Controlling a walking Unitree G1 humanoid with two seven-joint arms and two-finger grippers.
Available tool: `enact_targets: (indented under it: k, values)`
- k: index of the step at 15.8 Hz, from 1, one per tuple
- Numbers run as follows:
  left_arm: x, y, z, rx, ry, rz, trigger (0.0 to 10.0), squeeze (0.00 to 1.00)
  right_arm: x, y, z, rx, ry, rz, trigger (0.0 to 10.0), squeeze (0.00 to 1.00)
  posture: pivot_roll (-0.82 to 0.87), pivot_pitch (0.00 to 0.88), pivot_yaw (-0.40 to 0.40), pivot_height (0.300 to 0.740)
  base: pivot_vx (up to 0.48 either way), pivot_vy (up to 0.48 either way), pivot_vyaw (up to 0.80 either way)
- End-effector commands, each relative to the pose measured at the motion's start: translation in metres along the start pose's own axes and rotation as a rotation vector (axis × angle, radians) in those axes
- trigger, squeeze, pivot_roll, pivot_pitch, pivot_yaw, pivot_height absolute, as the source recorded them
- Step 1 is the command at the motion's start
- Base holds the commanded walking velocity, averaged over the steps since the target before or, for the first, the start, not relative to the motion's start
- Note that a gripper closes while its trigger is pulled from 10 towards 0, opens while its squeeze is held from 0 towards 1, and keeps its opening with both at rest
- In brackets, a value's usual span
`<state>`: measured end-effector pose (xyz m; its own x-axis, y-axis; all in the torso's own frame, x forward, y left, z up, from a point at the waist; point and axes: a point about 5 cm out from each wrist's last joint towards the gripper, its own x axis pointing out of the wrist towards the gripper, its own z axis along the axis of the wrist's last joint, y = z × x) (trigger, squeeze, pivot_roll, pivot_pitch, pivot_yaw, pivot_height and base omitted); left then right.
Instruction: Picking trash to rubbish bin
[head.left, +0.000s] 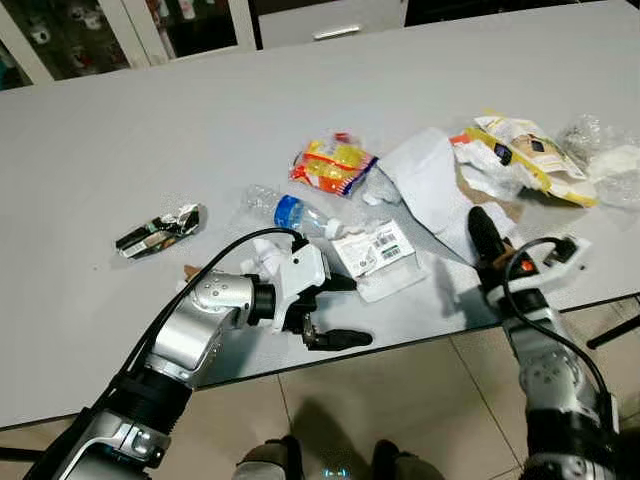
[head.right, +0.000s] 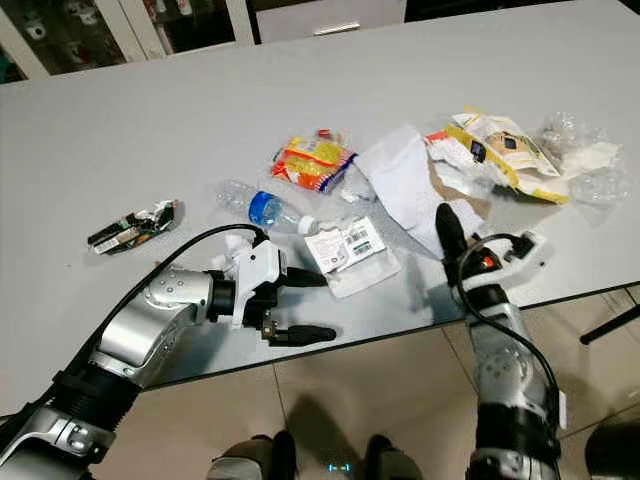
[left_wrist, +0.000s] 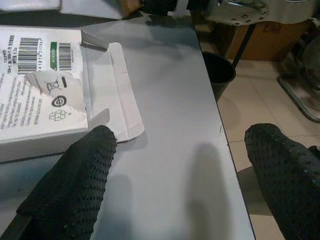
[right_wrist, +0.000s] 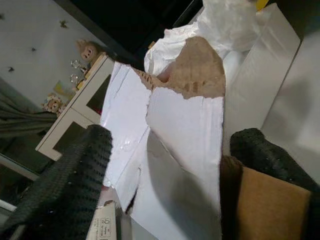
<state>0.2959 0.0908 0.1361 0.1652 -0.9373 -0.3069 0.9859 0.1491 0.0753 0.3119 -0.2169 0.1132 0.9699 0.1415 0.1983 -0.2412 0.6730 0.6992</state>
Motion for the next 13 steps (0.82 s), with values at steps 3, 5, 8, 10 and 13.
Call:
enact_targets:
  k: [3,5,8,10,13]
  values:
    - [-0.005,-0.001,0.0,-0.006,-0.006,0.011,10.0,0.0,-0.011,-0.016,-0.029,0.043,0.114,-0.064,0.0,0.0,0.29,0.199,0.054,0.74,0.0,0.0,0.0]
    - [-0.005,-0.002,0.0,-0.009,-0.006,0.013,10.0,0.0,-0.013,-0.018,-0.035,0.047,0.13,-0.069,0.0,0.0,0.29,0.2,0.053,0.74,0.0,0.0,0.0]
    - [-0.004,-0.002,-0.001,-0.012,-0.007,0.011,10.0,0.0,-0.016,-0.023,-0.039,0.047,0.136,-0.081,0.0,0.0,0.29,0.199,0.052,0.74,0.0,0.0,0.0]
    - [-0.004,-0.003,-0.001,-0.013,-0.007,0.007,10.0,0.0,-0.017,-0.024,-0.038,0.045,0.134,-0.083,0.0,0.0,0.28,0.2,0.055,0.74,0.0,0.0,0.0]
    - [-0.002,-0.003,-0.001,-0.013,-0.008,0.002,10.0,0.0,-0.02,-0.026,-0.039,0.04,0.131,-0.087,0.0,0.0,0.27,0.199,0.057,0.74,0.0,0.0,0.0]
